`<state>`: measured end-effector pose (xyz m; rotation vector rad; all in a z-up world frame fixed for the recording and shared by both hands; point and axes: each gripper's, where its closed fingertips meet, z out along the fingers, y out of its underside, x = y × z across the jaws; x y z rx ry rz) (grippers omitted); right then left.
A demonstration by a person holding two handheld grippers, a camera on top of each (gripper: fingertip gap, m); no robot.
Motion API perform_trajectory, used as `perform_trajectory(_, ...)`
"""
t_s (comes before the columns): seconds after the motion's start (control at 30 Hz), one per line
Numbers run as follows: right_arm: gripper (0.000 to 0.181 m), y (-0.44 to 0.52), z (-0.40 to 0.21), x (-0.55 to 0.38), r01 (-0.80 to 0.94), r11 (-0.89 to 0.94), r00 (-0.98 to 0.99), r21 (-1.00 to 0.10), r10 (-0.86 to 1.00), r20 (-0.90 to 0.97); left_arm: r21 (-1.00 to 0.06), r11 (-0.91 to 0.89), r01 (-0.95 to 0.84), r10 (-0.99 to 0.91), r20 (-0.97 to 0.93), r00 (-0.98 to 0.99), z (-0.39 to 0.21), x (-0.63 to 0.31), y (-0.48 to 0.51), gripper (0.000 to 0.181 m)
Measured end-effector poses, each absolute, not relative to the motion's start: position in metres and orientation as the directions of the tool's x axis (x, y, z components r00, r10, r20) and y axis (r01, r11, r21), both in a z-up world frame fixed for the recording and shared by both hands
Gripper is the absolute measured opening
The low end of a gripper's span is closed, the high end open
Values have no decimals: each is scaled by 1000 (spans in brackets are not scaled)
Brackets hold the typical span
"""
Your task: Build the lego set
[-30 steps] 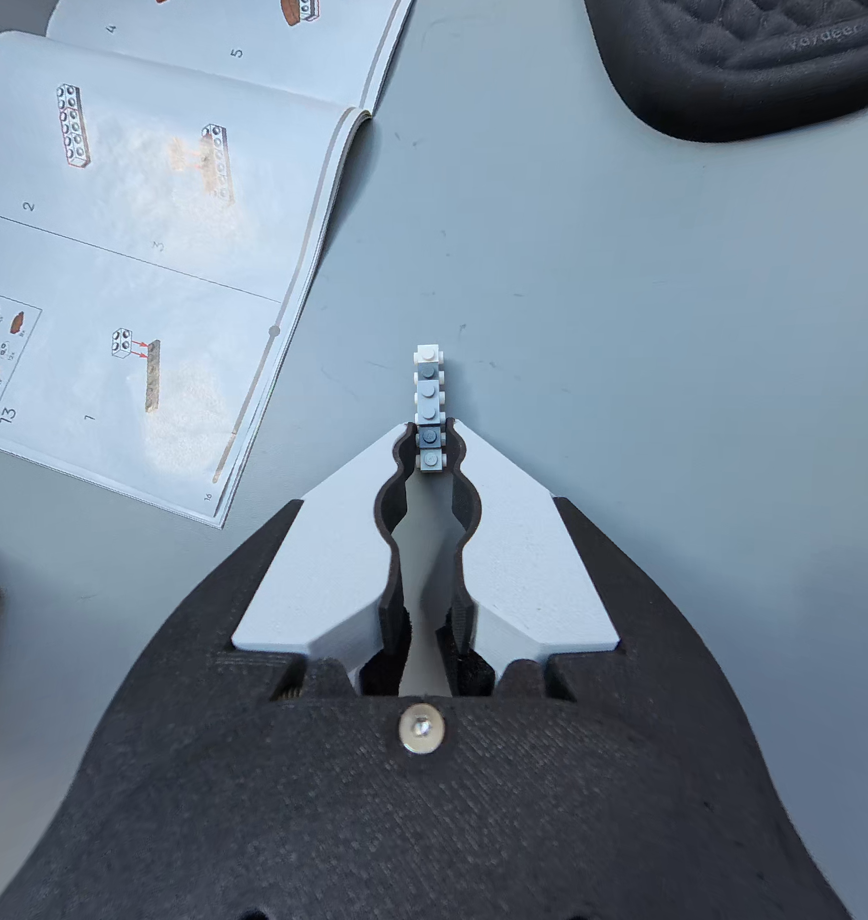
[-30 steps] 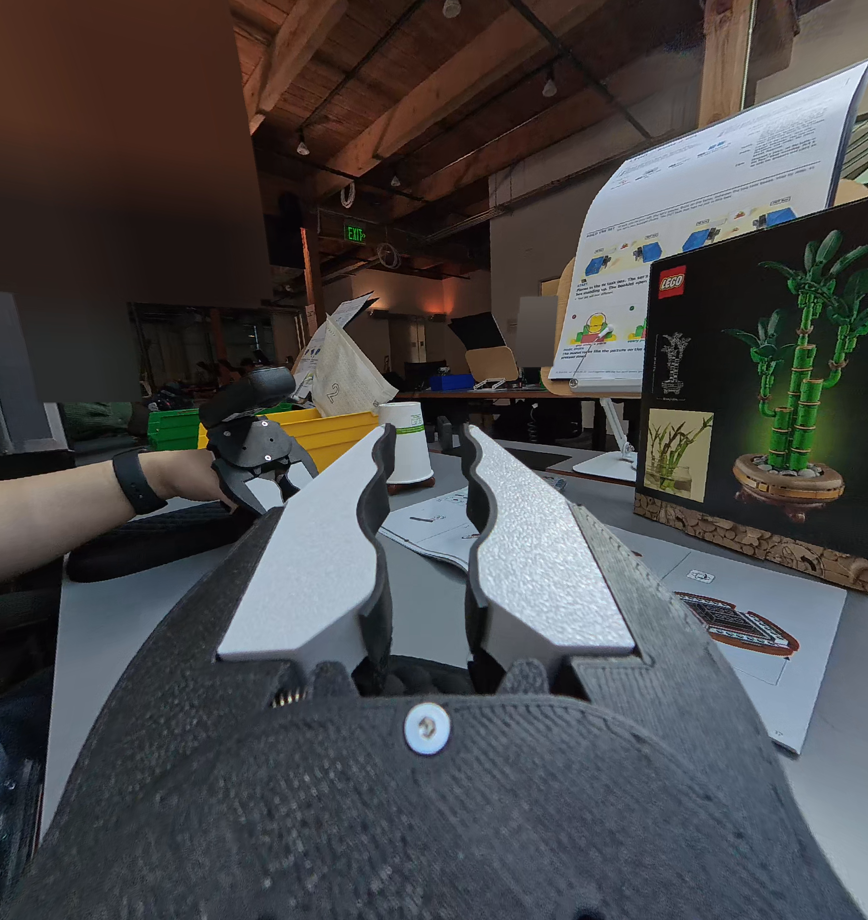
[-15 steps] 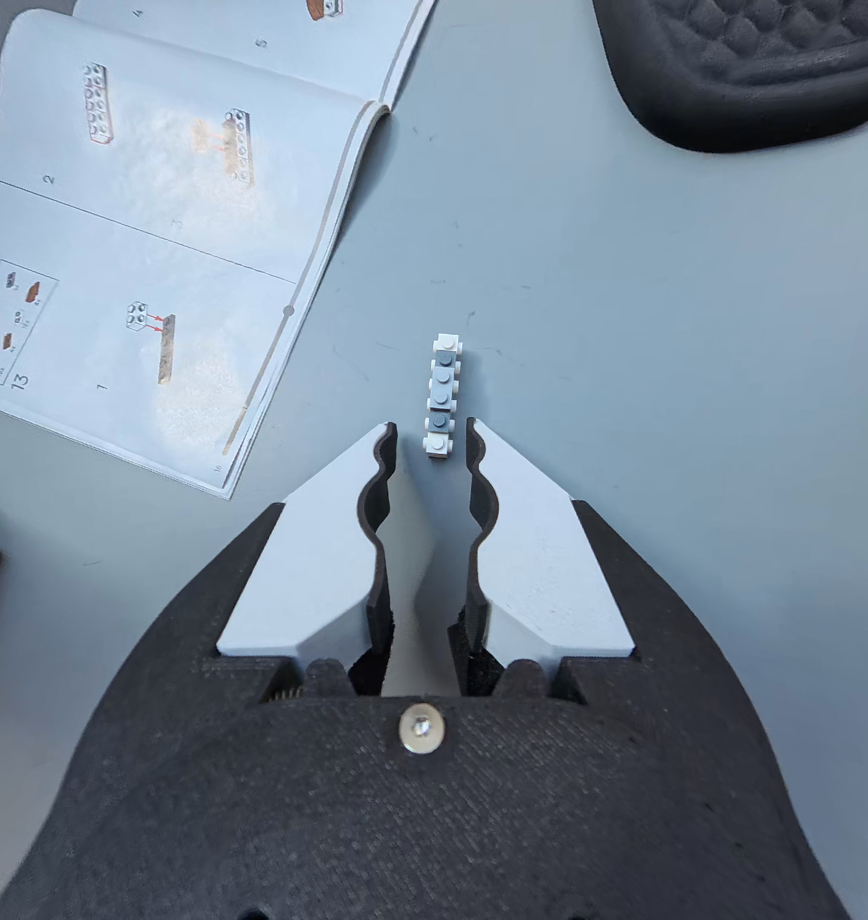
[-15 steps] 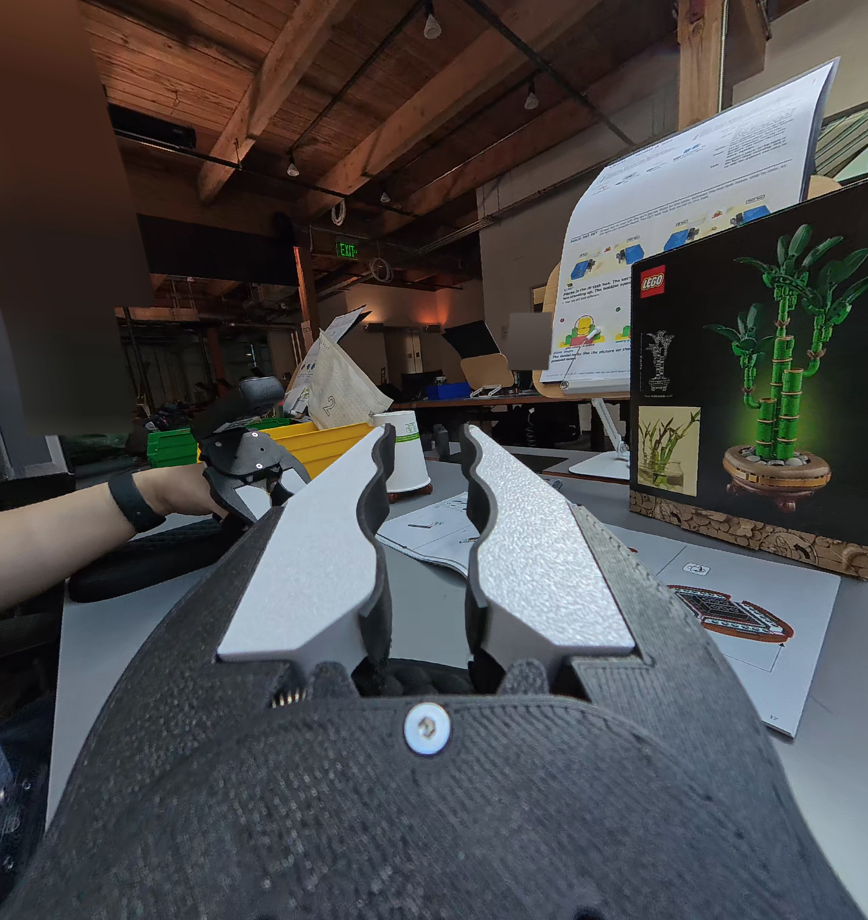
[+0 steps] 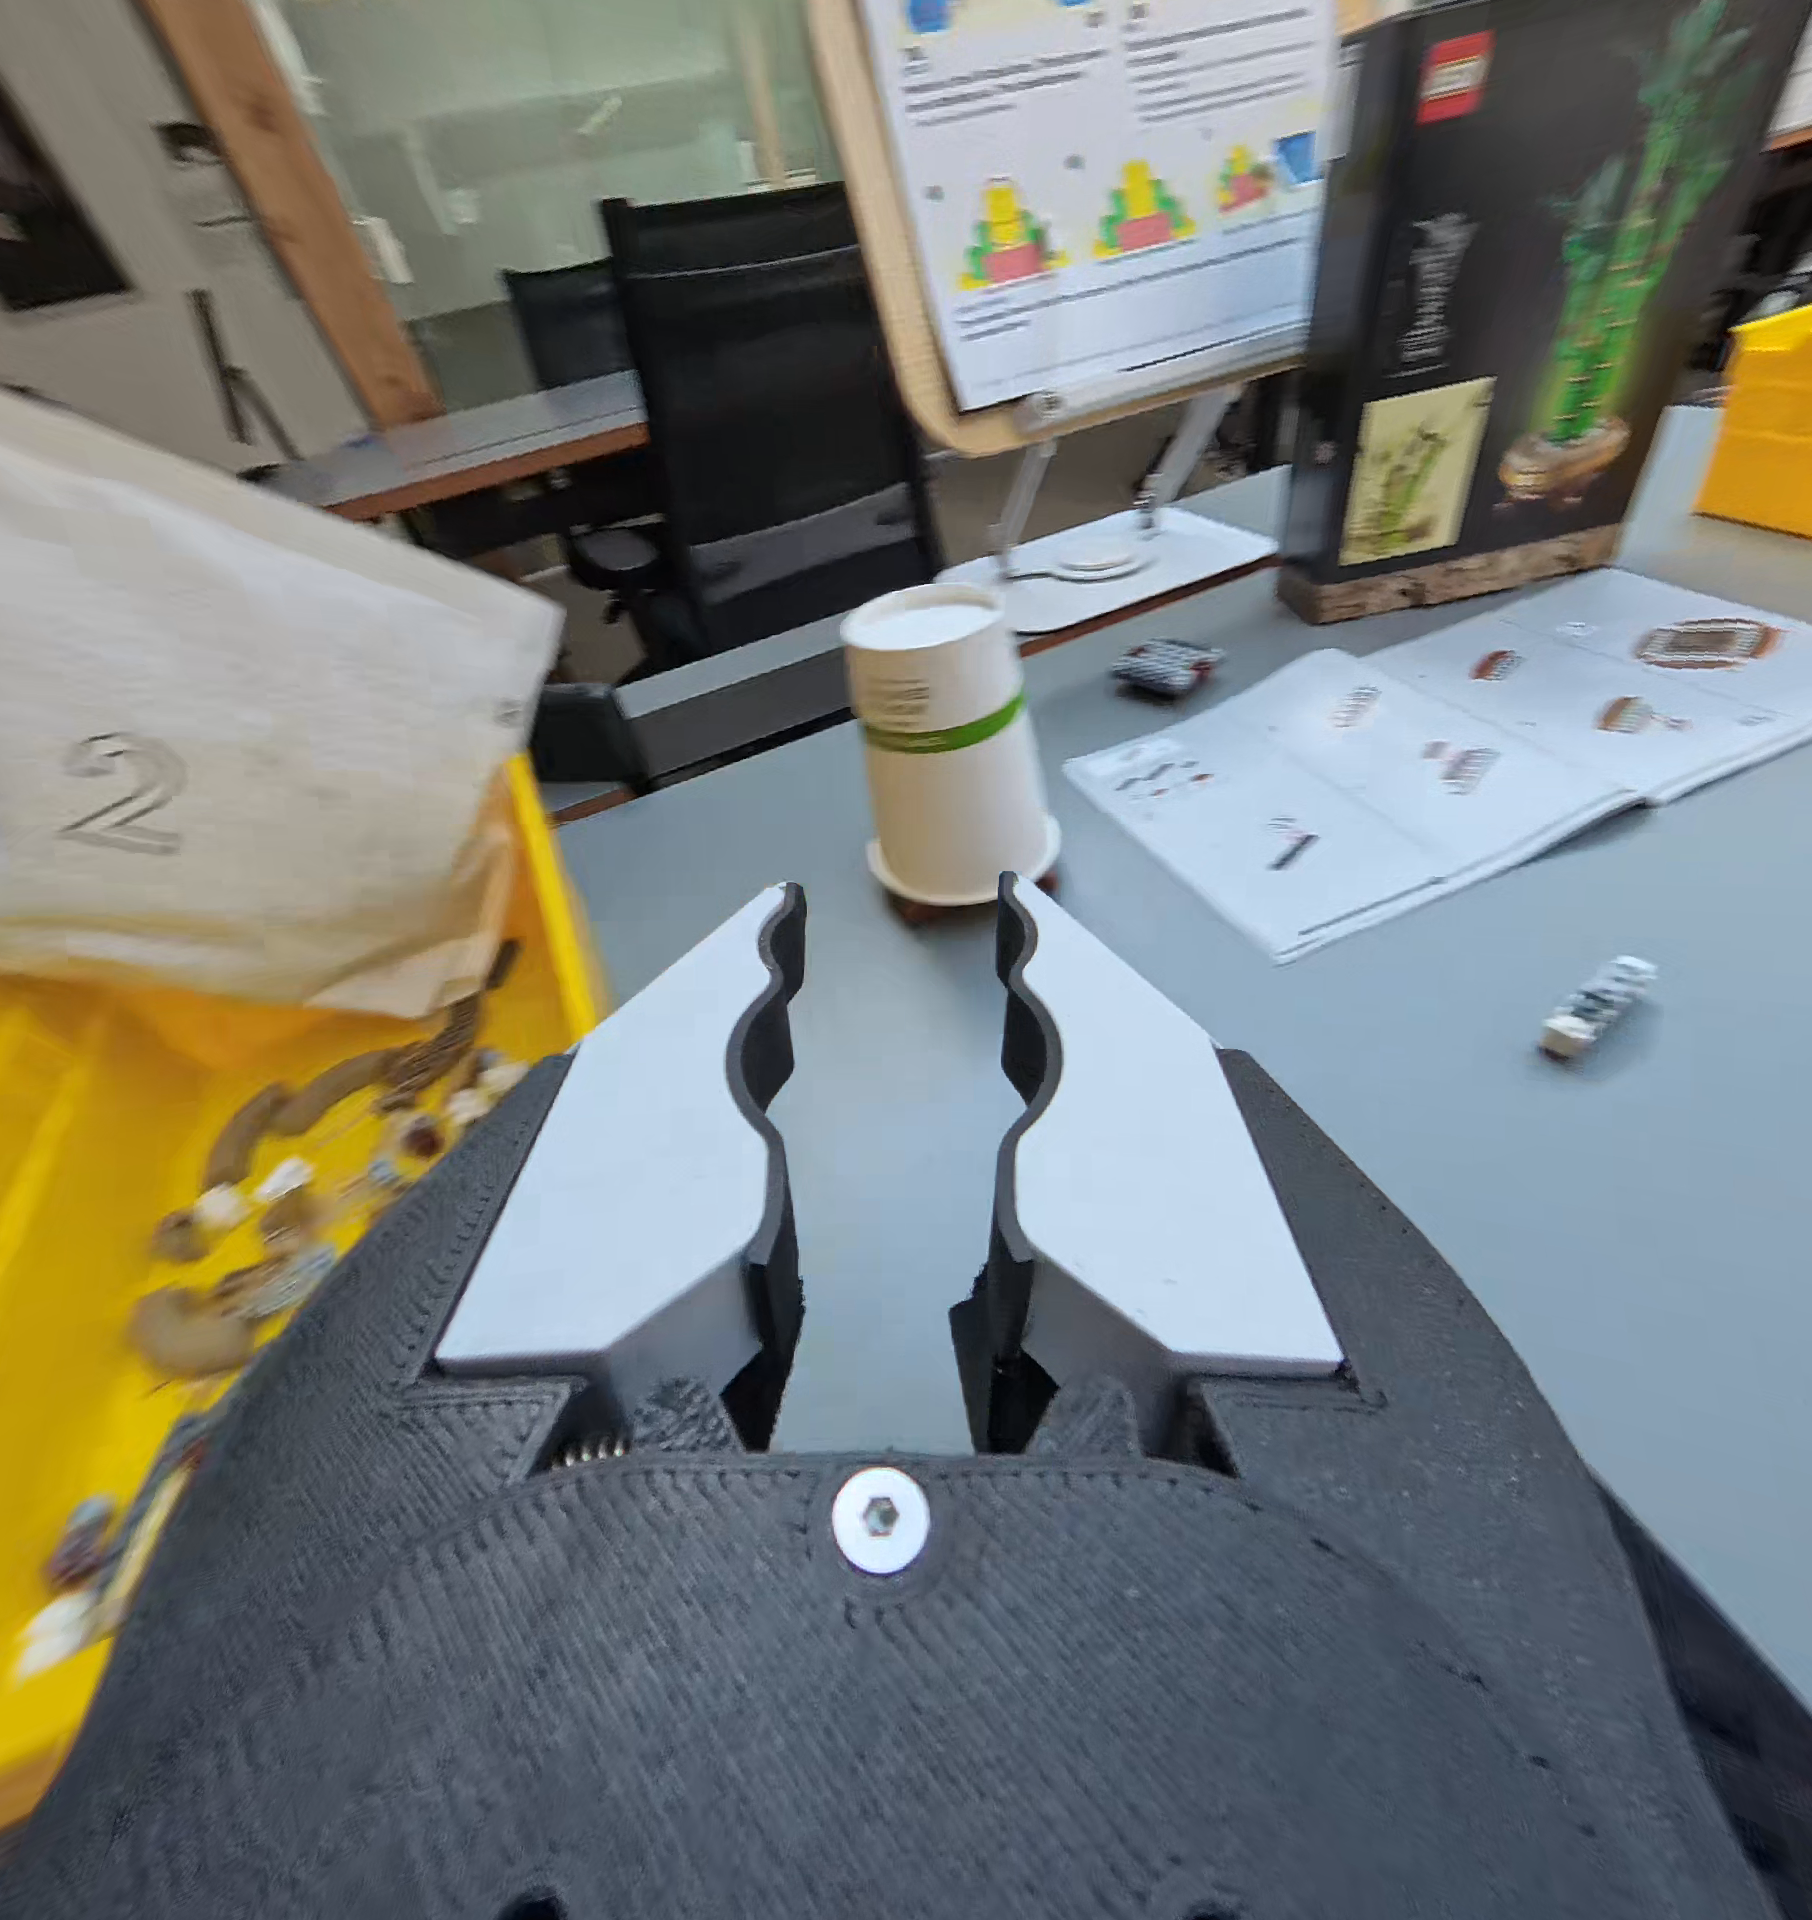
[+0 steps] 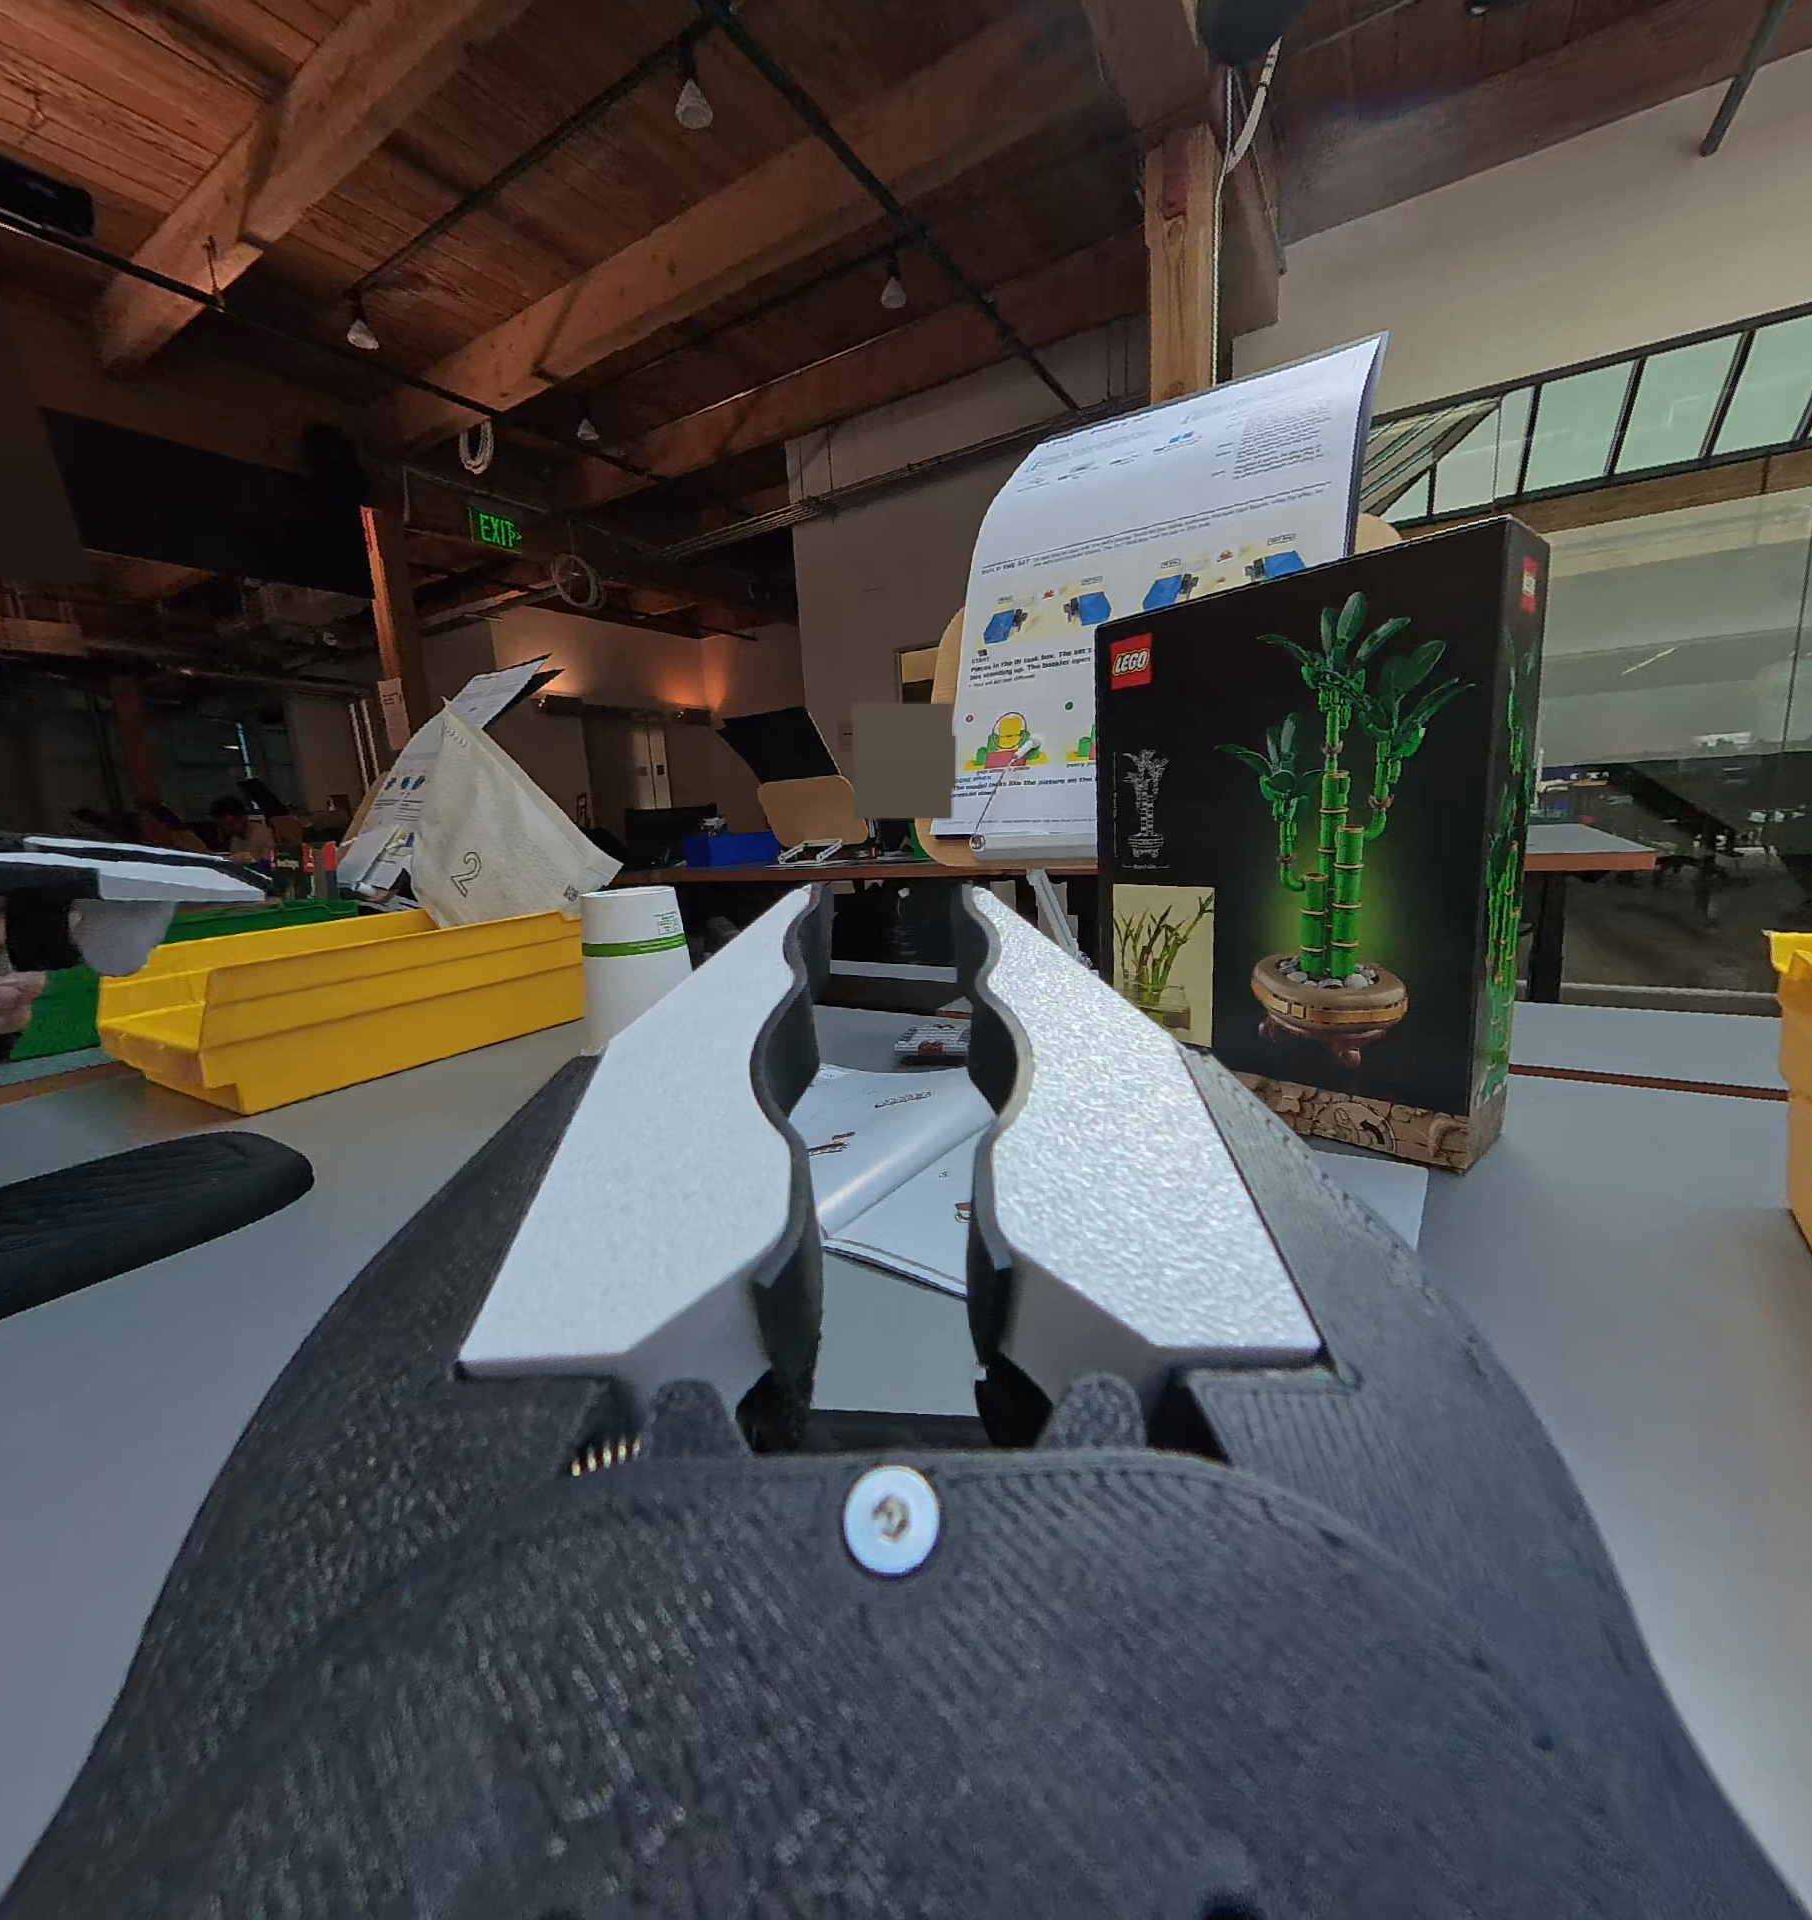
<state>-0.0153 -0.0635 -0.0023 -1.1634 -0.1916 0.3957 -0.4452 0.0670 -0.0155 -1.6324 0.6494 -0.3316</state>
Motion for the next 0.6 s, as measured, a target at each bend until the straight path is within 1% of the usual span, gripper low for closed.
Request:
perform_trajectory(0.07, 22, -62, -3, -14, -188, 337, 925, -923, 376, -52, -967, -89, -238, -429, -178, 886, -9, -506, 77, 40)
perform_trajectory(0.1, 22, -61, -4, -14, -177, 337, 929, -925, 367, -45, -963, -116, -242, -368, -184, 911, -8, -533, 80, 39)
perform_trajectory(0.17, 22, -59, -6, -17, -147, 330, 935, -932, 353, -23, -950, -179, -254, -290, -196, 937, -8, -577, 83, 41)
perform_trajectory(0.27, 22, -56, -8, -21, -95, 322, 943, -942, 331, 18, -913, -249, -324, -199, -280, 939, -6, -623, 85, 43)
perform_trajectory(0.37, 22, -55, -10, -25, -58, 319, 948, -946, 315, 49, -882, -280, -379, -175, -341, 924, -8, -642, 84, 43)
perform_trajectory(0.47, 19, -53, -13, -27, -47, 304, 947, -951, 318, 55, -891, -307, -335, -185, -289, 939, -21, -643, 83, 43)
perform_trajectory(0.6, 17, -50, -16, -27, -50, 279, 945, -959, 324, 45, -940, -220, -262, -224, -212, 951, -20, -624, 81, 40)
